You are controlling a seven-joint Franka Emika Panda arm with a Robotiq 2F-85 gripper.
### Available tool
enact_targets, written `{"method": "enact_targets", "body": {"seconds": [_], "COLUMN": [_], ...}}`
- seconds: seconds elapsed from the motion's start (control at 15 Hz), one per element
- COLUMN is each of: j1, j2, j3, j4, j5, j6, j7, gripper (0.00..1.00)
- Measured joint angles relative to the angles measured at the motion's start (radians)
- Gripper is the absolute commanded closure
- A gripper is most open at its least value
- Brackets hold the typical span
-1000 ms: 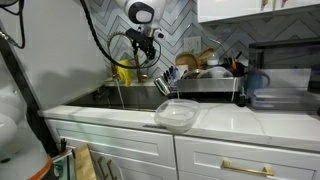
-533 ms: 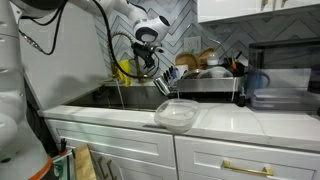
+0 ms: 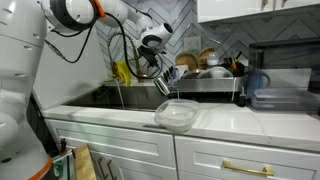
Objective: Put the lunchbox under the running water, pour the water out of the lunchbox into the sink and then close the tap
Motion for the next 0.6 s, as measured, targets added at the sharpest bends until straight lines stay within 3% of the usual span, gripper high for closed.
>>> {"method": "enact_targets", "body": {"seconds": [0.6], "j1": [0.013], "j2": [0.162], "j3": [0.042], "j4": [0.197], "j5": [0.000], "j6": [0.000], "j7": [-0.002], "gripper": [0.00]}}
